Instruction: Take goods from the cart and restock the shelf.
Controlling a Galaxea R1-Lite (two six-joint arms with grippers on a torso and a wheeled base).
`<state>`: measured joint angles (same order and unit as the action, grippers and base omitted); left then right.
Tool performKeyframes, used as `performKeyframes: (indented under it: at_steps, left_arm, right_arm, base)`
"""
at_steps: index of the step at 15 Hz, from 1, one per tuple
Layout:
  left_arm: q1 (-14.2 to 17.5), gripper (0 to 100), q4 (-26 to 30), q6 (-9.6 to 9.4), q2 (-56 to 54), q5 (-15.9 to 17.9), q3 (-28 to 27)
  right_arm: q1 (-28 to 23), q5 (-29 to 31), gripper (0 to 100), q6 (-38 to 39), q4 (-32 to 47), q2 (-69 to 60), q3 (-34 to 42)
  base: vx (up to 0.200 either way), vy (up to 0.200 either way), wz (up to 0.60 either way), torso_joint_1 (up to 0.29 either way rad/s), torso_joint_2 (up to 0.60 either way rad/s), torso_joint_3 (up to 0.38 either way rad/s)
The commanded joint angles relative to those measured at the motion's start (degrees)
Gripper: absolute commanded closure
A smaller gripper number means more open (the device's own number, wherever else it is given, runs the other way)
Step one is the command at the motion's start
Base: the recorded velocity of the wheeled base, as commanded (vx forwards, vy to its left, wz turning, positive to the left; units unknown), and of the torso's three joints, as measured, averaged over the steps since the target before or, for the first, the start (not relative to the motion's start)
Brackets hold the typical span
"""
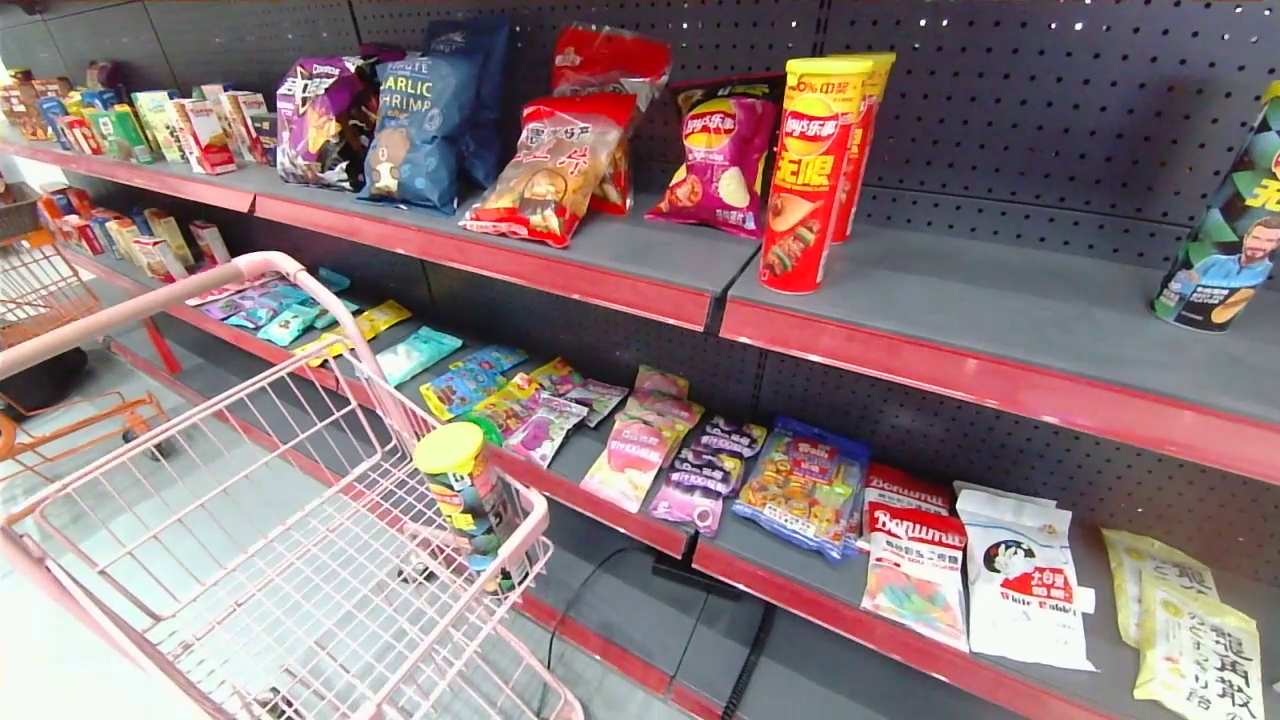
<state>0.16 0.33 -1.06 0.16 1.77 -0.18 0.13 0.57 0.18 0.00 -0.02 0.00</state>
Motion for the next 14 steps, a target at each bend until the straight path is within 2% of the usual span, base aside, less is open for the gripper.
performKeyframes:
  at_steps: [1,5,7,8,9,10,11,13,14]
  left_arm:
    - [0.02,0,0.02,0.01,0.02,-0.01,0.01]
    - [0.02,0,0.02,-0.17,0.02,0.25,0.01]
    - [0.02,0,-0.07,-1.40,0.37,1.84,-1.05]
    - [0.02,0,0.20,-1.93,8.02,0.96,-9.66]
    - [0.19,0,0.20,-0.35,22.08,-1.86,-21.17]
    - [0.11,0,-0.33,3.61,33.50,-4.58,-28.91]
    - [0.02,0,-1.03,5.19,41.41,-4.40,-31.81]
    - [0.19,0,-2.88,4.84,50.55,-2.56,-30.23]
    - [-0.33,0,-7.80,4.75,58.38,2.36,-28.47]
  right_arm:
    - [0.04,0.04,0,-0.01,0.00,0.02,0.00]
    - [0.04,0.04,0,-0.01,0.00,0.02,0.00]
    - [0.04,0.04,0,-0.01,0.00,0.02,0.00]
    - [0.04,0.04,0,-0.01,0.00,0.02,0.00]
    - [0.04,0.04,0,-0.01,0.00,0.02,0.00]
    - [0.04,0.04,0,-0.09,0.00,0.02,0.00]
    - [0.04,0.04,0,-0.18,0.00,0.02,0.00]
    - [0.04,0.04,0,-0.18,0.00,0.02,0.00]
    - [0.04,0.04,0,-0.18,0.00,0.02,0.00]
  base:
    - [0.000,0.000,0.00,-0.178,0.52,0.349]
    - [0.000,0.000,0.00,-0.141,0.45,0.315]
    - [0.000,0.000,0.00,-0.034,0.13,0.093]
    - [0.000,0.000,0.00,-0.017,0.06,0.041]
    - [0.000,0.000,0.00,0.000,0.00,0.000]
    - [0.000,0.000,0.00,0.000,0.00,0.000]
    - [0.000,0.000,0.00,0.000,0.00,0.000]
    - [0.000,0.000,0.00,0.000,0.00,0.000]
    - [0.000,0.000,0.00,0.000,0.00,0.000]
